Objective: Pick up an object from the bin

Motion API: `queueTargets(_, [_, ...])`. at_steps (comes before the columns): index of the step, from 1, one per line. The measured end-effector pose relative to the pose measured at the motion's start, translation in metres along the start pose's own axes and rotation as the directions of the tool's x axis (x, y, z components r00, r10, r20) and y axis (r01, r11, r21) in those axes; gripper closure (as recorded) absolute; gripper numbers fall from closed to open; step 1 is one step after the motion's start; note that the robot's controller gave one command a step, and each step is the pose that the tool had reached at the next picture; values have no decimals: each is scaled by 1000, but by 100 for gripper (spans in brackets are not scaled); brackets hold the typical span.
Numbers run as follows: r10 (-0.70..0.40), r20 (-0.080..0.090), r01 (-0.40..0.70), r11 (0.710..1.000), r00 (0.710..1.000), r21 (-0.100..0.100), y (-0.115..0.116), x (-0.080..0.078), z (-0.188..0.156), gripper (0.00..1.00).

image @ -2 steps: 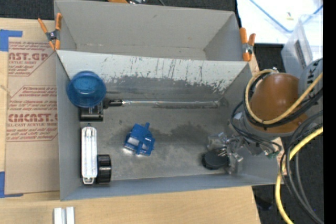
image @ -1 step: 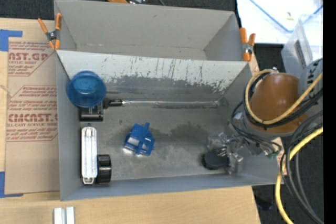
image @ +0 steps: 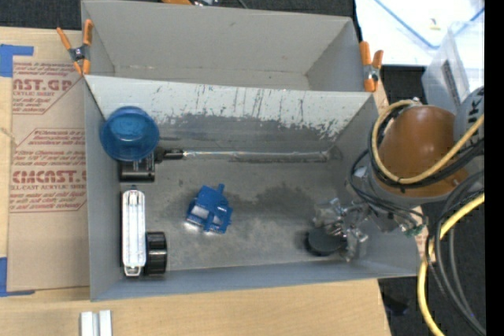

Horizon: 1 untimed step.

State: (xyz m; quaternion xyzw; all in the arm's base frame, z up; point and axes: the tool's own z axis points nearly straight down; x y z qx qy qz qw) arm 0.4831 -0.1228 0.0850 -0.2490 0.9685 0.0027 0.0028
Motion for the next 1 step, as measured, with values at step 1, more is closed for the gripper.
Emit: queueTargets(1, [1, 2, -1, 1000, 1000, 2, 0, -1, -35, 100])
